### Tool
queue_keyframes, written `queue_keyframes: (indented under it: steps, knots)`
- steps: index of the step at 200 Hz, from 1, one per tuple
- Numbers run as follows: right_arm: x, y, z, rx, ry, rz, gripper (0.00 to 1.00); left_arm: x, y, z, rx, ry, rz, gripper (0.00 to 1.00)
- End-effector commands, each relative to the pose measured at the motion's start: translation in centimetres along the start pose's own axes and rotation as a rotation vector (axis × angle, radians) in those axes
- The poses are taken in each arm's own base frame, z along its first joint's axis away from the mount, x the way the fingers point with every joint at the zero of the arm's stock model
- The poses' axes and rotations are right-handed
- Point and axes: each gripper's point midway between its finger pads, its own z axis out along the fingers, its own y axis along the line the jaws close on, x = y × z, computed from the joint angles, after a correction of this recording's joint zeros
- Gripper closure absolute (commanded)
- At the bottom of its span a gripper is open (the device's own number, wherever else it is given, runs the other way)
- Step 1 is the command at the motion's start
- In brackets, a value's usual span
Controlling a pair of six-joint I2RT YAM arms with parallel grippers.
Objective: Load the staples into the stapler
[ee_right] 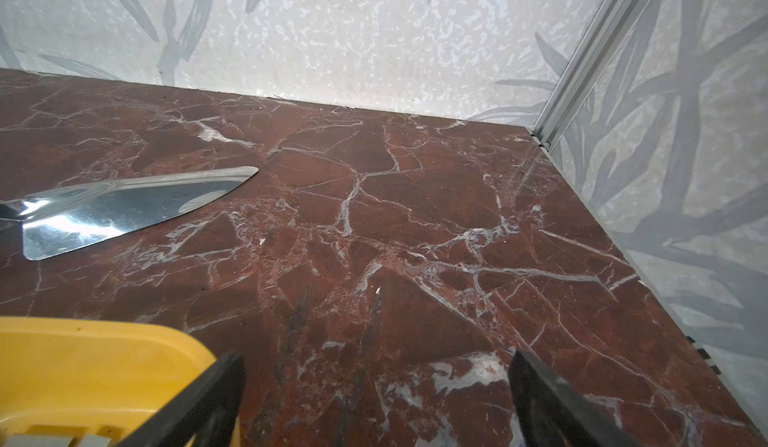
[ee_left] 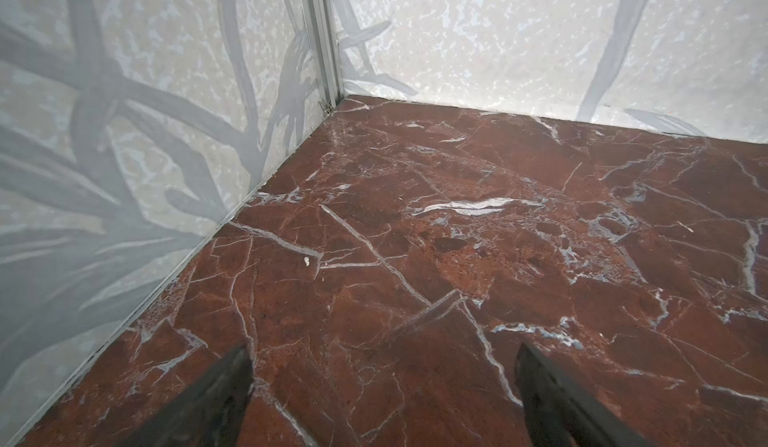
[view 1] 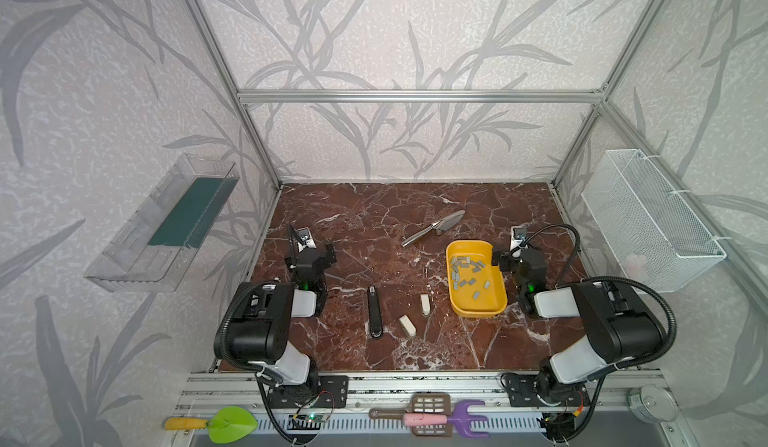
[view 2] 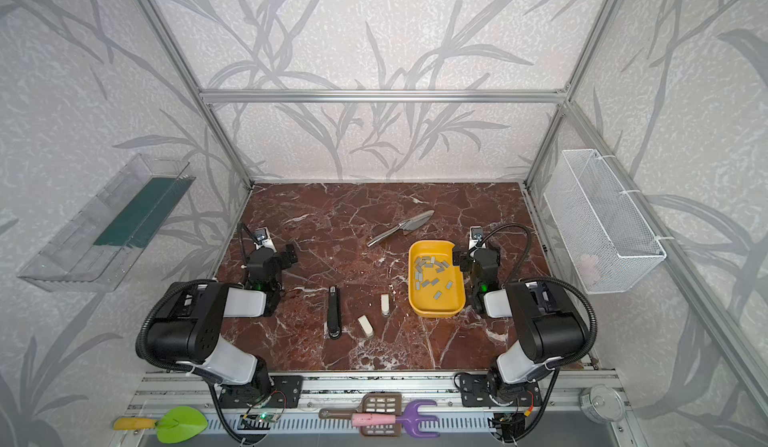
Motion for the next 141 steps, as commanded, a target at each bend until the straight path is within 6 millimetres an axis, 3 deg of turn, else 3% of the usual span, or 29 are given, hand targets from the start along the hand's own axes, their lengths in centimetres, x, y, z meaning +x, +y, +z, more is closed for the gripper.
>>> queue_keyframes:
  steps: [1,141]
  knots:
    - [-0.03,-0.09,0.20,0.004,-0.001,-0.006,0.01,-0.18,0.06,0.01,-0.001,-0.014,0.004,0.01]
    - [-0.01,-0.03,0.12,0.005,-0.004,-0.009,0.01,-0.22,0.06,0.03,-0.002,-0.014,0.004,0.01]
